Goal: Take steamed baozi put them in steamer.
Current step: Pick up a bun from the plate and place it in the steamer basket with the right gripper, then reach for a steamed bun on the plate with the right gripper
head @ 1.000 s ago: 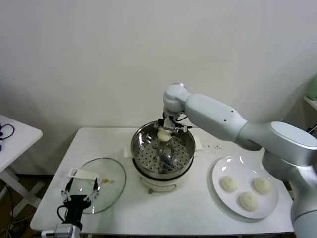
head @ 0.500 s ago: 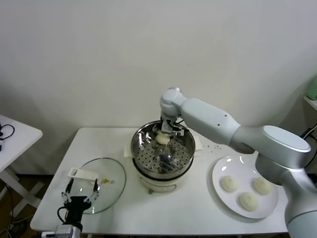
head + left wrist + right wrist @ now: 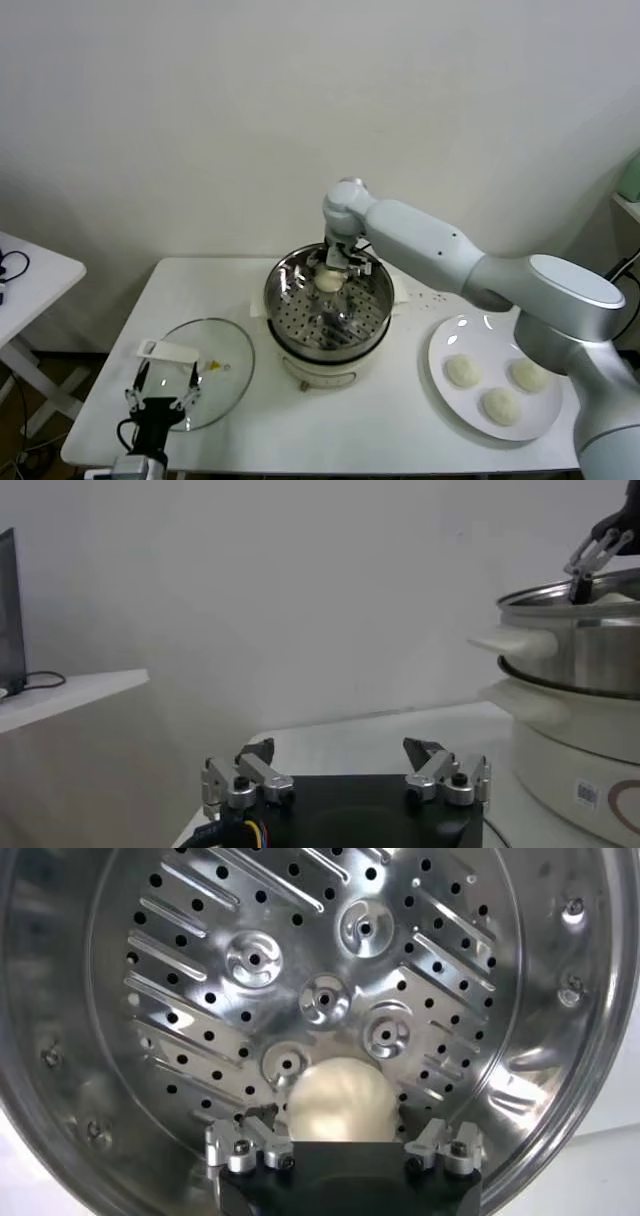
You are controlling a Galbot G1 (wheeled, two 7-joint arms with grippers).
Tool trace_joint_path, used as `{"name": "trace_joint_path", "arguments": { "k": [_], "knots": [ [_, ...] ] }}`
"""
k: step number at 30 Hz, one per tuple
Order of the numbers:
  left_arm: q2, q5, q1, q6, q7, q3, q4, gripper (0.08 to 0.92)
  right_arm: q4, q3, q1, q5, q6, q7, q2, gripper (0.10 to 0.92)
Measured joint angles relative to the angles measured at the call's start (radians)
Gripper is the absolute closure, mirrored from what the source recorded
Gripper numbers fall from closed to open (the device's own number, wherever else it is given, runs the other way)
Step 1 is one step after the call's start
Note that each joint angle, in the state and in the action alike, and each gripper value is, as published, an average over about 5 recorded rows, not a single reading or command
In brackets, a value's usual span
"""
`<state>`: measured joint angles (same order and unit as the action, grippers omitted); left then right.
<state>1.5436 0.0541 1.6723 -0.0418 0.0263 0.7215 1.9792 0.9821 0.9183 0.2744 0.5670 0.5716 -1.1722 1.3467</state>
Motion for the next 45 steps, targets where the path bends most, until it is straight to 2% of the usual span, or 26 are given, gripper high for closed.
{"name": "trace_joint_path", "arguments": {
  "k": [6, 12, 22, 27, 37, 45],
  "knots": [
    [0.000, -0.003, 0.004, -0.001, 0.000, 0.001, 0.007, 0.177, 0.040, 0.015, 0.035, -0.053, -0.010, -0.016, -0.027, 0.203],
    [0.001, -0.005, -0.001, 0.004, -0.003, -0.003, 0.013, 0.177, 0.122, 0.054, 0.126, -0.178, -0.060, -0.028, -0.109, 0.203],
    [-0.004, -0.014, -0.010, 0.022, -0.016, -0.019, 0.021, 0.177, 0.275, 0.206, 0.311, -0.544, -0.326, -0.039, -0.376, 0.203],
    [-0.008, -0.016, -0.020, 0.031, -0.018, -0.030, 0.023, 0.177, 0.344, 0.230, 0.320, -0.665, -0.457, -0.042, -0.538, 0.203],
    [-0.012, -0.007, -0.022, 0.039, -0.029, -0.045, 0.025, 0.177, 0.484, 0.064, 0.039, -0.700, -0.627, -0.011, -0.843, 0.203],
    [-0.013, -0.010, -0.008, 0.030, -0.030, -0.050, 0.025, 0.177, 0.512, -0.006, -0.137, -0.688, -0.712, 0.055, -0.940, 0.203]
  ]
}}
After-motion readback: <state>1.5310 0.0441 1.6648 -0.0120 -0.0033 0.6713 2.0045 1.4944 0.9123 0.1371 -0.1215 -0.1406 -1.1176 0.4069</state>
